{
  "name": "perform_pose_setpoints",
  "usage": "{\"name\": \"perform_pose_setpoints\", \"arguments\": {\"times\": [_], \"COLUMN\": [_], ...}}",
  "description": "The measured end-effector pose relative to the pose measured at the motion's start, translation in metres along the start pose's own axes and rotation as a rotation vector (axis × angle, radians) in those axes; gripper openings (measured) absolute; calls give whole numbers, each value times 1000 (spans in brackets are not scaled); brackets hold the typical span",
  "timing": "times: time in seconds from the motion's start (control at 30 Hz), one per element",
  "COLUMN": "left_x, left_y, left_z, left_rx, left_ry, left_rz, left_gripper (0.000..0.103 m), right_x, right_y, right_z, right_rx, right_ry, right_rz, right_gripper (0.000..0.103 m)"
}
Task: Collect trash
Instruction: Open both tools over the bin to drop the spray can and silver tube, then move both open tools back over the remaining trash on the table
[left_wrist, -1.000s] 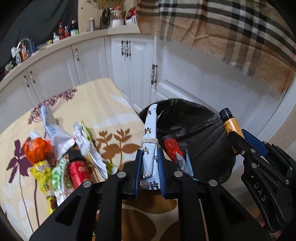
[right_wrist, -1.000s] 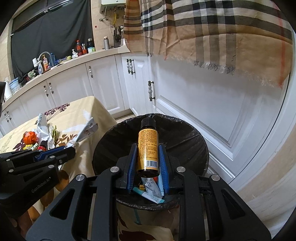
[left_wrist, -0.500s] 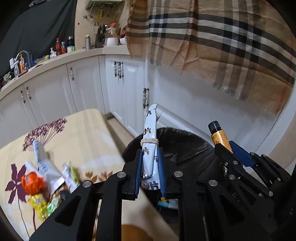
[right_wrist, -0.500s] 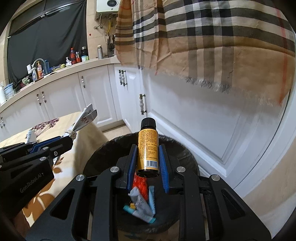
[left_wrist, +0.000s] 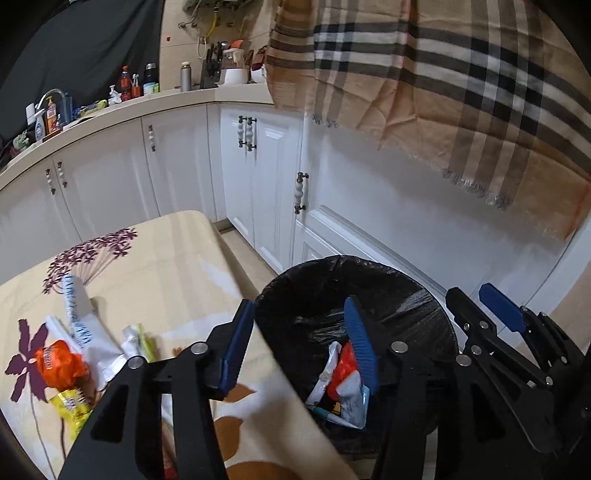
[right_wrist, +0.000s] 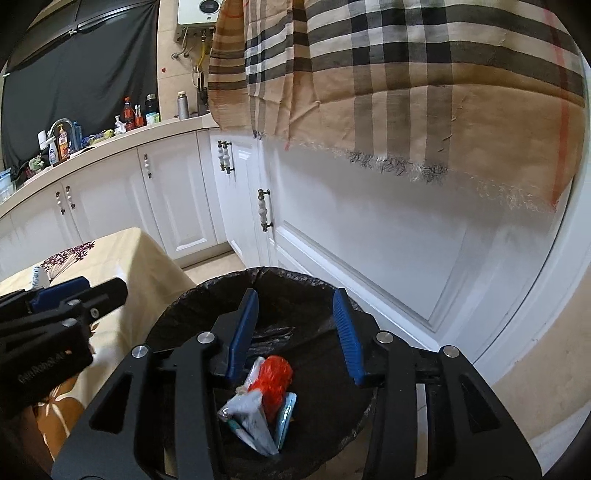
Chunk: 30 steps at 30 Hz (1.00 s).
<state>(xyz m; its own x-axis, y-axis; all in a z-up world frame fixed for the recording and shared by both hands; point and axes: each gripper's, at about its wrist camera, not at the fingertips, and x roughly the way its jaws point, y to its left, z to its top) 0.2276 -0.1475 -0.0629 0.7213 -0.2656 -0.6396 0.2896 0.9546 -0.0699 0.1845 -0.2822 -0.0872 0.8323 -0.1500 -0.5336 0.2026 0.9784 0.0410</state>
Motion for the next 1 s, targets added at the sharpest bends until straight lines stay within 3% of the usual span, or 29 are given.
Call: {"name": "perform_pose_setpoints", "arguments": {"times": [0.43, 1.0], "left_x": [-73, -134], "left_y": [59, 152], "left_z": [-20, -73], "left_rx": [-79, -212], "left_ry": [-30, -24], "left_rz": [91, 276], "left_gripper": [65, 73], "right_x": [-48, -81], "right_y": [37, 133], "right_z": [-1, -21], "right_rx": [-18, -148], "right_ry": [11, 69], "right_rz": [96, 261], "right_gripper": [41, 41]}}
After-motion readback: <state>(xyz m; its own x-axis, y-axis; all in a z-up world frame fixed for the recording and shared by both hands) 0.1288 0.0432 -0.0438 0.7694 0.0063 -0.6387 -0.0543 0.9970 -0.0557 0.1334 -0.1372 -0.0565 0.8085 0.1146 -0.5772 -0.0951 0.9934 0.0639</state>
